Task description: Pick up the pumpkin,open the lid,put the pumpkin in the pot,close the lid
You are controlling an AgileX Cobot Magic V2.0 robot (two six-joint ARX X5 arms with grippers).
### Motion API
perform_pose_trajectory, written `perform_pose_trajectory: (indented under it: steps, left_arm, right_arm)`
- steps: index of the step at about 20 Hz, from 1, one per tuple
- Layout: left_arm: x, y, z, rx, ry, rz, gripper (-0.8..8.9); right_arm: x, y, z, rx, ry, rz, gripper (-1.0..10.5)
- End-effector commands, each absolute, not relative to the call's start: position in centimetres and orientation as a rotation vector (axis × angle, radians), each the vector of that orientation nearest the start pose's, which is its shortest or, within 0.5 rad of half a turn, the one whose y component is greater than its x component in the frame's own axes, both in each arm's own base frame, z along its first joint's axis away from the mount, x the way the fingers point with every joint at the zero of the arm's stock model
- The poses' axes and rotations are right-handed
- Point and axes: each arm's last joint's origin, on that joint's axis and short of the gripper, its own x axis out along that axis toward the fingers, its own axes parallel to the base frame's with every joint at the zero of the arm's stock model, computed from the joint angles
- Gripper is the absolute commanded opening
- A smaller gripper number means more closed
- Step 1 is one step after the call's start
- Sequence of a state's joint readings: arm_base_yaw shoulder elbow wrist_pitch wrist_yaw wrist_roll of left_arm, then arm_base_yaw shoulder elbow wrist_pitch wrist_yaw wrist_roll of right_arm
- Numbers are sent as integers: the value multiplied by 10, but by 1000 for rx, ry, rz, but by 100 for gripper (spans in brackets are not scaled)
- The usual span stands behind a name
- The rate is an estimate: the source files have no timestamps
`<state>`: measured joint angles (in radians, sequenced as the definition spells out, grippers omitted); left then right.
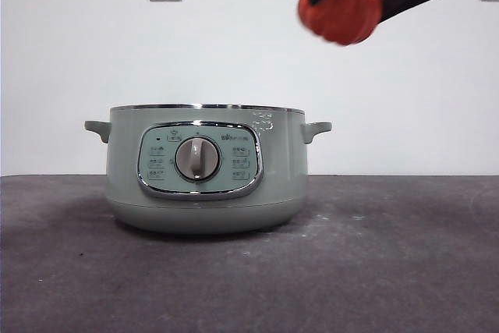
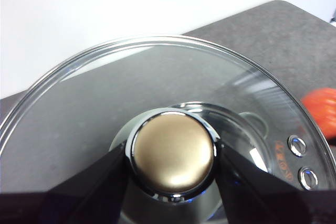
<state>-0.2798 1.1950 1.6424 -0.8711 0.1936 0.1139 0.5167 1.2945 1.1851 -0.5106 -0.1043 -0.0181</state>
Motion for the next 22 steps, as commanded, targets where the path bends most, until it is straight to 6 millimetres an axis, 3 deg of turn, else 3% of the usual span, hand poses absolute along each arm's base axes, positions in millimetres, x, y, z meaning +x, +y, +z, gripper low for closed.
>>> perform_pose_trajectory:
  steps: [1, 6, 9, 12, 16, 22]
  left_arm:
    - [174, -51, 482, 143, 342, -474, -13]
    - [139, -41, 487, 136, 341, -463, -12]
    - [129, -38, 489, 119, 327, -459, -13]
    - [124, -37, 490, 110, 329, -458, -13]
    - [123, -37, 487, 110, 357, -463, -12]
    - [123, -37, 487, 108, 360, -474, -13]
  right_arm:
    - [267, 163, 339, -171, 602, 634, -13]
    - [322, 223, 331, -246, 633, 705, -13]
    - [343, 255, 306, -298, 670, 743, -13]
    - [352, 280, 266, -393, 719, 782, -13]
    - [358, 294, 231, -470, 763, 771, -13]
    - [359, 295, 216, -486, 818, 774, -11]
